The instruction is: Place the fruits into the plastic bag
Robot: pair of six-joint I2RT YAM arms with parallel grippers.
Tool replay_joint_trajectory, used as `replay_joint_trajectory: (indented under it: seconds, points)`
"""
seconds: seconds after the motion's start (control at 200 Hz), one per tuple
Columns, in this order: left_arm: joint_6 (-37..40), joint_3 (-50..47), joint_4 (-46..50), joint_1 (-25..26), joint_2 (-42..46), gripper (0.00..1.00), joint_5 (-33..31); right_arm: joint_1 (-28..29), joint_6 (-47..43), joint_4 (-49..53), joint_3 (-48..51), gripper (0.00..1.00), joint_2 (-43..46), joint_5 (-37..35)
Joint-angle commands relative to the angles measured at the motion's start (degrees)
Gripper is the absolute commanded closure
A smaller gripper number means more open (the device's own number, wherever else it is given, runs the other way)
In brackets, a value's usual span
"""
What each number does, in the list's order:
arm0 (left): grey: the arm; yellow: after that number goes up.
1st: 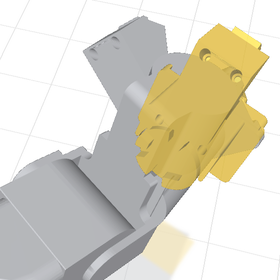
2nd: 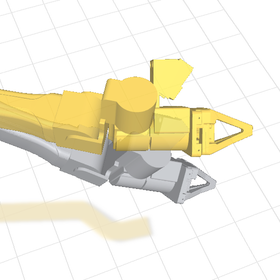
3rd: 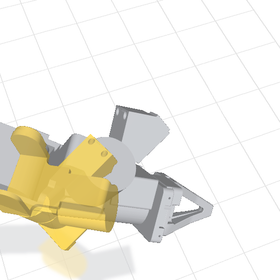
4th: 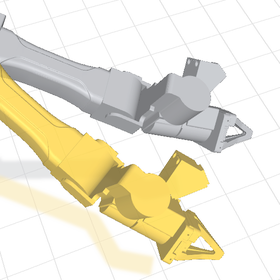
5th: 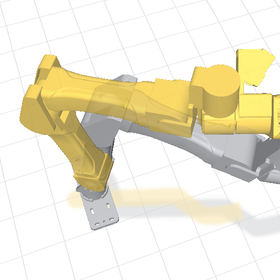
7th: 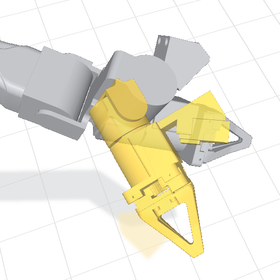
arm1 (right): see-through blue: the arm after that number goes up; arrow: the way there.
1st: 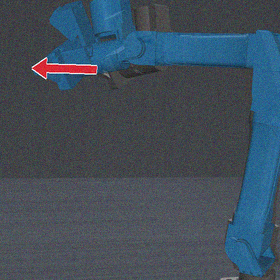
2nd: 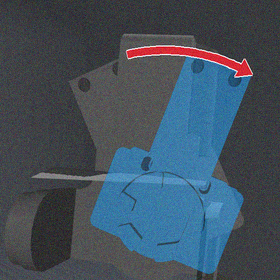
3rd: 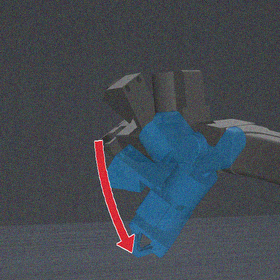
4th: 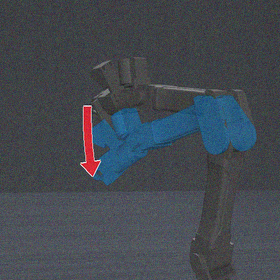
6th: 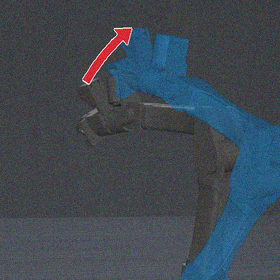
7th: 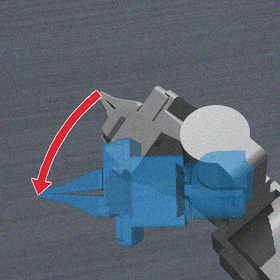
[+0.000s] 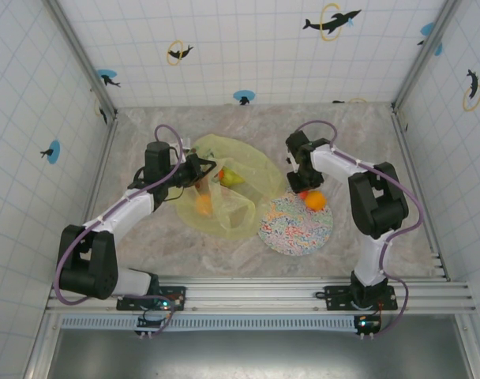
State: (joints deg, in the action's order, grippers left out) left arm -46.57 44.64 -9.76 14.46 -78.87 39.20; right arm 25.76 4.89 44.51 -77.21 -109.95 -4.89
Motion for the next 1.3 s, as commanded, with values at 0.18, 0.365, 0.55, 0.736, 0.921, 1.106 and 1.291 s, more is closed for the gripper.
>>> replay_joint_trajectory:
  seconds: [0.18, 0.365, 0.55, 0.736, 0.921, 1.106, 1.291]
  points:
    - [0.34, -0.43, -0.61, -0.4, -0.23, 1.0, 0.91, 0.17, 0.46, -5.58, 3.6, 0.6, 8.3, 9.81]
    - [0.27, -0.53, -0.79, -0.4, -0.32, 1.0, 0.95, 0.47, 1.23, -11.44, 9.84, 0.6, 16.13, 17.08]
    - [0.0, -0.33, -1.15, -0.46, -0.74, 1.0, 1.13, 0.46, 3.71, -17.92, 15.58, 0.61, 25.42, 24.2]
    - [-0.78, 0.07, -1.93, -0.32, -1.19, 1.0, 1.4, 4.95, 10.36, -33.24, 21.57, 0.63, 31.23, 32.42]
    - [-1.19, 0.05, -2.07, -0.18, -1.29, 1.0, 1.54, 12.16, 9.55, -35.53, 19.19, 0.62, 26.39, 30.29]
    - [-0.9, -0.25, -1.6, -0.24, -0.78, 1.0, 1.49, 14.37, 6.89, -31.26, 16.62, 0.62, 22.43, 28.82]
    - [-0.17, 0.01, -1.02, -0.26, -0.58, 1.0, 1.23, 10.22, 4.96, -20.89, 19.59, 0.62, 27.47, 20.03]
